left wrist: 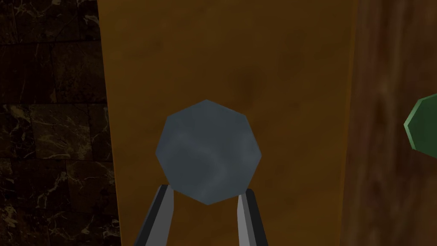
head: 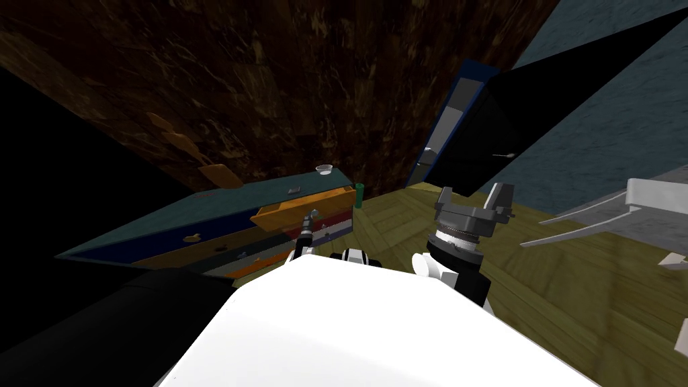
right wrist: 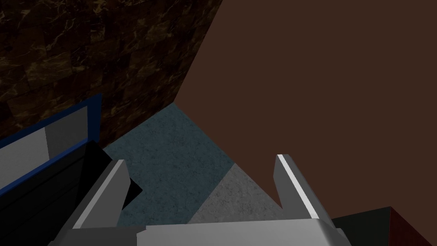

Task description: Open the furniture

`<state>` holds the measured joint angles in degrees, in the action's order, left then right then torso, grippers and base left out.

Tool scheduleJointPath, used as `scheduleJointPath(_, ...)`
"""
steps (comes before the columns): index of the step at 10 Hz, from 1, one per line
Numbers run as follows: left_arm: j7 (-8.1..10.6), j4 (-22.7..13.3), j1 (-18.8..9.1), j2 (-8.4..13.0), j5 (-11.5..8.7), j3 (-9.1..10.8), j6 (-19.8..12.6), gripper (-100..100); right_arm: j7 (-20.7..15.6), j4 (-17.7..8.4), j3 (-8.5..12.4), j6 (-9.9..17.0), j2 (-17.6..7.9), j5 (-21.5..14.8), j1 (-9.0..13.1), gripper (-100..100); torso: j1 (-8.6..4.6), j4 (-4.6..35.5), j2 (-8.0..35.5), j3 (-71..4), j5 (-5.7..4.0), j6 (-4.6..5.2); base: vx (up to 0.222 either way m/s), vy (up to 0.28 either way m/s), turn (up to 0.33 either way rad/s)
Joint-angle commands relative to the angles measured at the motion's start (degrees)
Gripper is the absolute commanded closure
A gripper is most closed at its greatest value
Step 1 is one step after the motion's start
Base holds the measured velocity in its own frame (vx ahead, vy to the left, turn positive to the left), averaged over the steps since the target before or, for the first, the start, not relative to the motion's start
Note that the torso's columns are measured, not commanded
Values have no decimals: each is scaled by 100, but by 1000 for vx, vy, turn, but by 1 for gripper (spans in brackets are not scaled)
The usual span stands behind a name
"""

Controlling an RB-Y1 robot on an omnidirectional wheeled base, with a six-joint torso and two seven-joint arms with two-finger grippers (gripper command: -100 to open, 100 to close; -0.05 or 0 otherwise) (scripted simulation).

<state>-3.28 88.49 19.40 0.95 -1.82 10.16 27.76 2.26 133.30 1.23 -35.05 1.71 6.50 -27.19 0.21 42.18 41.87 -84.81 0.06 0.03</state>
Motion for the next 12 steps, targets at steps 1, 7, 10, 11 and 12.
scheduleJointPath(1, -5, 40, 65, -14, 17, -41, -23, 100, 0, 0, 0, 0, 0, 0, 0, 0, -9, -4, 23, 12, 5, -1, -147, -90, 18)
scheduleJointPath(7, 18, -33, -3, 45, -13, 41, -42, 100, 0, 0, -1, 0, 1, 0, 1, 0, -20, -8, 37, 25, 11, 3, -149, -85, -11)
scheduleJointPath(10, 48, -134, -90, 114, -52, 133, -82, 100, 0, 0, -1, 0, 1, 0, 2, 0, -15, -13, 13, 12, 13, 11, -170, -119, -34)
scheduleJointPath(11, 44, -108, -97, 118, -52, 142, -32, 100, 0, 0, -1, 0, 1, 0, 1, 0, -16, -15, 4, 7, 15, 17, -80, -56, 5)
scheduleJointPath(12, 87, -407, -378, 193, -10, 138, 66, 100, 0, 0, 0, 0, 0, 0, 0, 0, -1, -8, -13, -6, 7, 11, -97, -53, 175)
